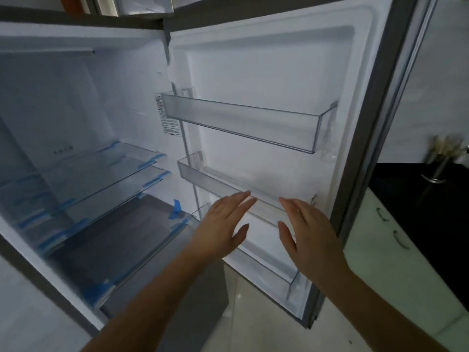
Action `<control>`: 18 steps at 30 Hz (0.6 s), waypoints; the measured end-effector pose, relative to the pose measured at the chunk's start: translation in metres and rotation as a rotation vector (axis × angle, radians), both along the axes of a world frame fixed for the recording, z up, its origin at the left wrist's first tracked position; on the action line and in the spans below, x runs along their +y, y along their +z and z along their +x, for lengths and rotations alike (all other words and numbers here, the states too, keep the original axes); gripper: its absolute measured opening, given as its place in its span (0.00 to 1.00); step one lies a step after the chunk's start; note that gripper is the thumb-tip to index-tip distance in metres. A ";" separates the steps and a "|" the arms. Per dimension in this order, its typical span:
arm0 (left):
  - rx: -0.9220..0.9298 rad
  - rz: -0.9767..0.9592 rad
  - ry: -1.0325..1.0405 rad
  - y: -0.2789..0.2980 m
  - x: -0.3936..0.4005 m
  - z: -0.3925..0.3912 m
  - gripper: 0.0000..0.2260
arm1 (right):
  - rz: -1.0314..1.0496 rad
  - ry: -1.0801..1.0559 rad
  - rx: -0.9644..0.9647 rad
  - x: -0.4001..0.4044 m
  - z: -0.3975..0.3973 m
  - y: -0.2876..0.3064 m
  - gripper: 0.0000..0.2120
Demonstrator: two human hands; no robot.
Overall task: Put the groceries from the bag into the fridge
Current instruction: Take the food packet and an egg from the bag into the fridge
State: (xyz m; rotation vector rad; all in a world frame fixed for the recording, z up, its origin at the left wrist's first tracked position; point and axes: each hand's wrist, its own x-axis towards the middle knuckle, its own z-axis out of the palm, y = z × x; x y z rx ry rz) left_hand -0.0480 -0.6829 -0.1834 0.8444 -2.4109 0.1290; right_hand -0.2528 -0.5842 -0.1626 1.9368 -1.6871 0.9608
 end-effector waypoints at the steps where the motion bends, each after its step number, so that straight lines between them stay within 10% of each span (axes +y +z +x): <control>1: 0.009 0.004 0.041 0.001 -0.009 -0.001 0.26 | 0.033 -0.030 0.043 -0.006 -0.008 -0.004 0.29; 18: -0.145 -0.061 0.202 0.010 -0.104 -0.061 0.28 | 0.145 -0.241 0.082 -0.095 -0.097 -0.002 0.24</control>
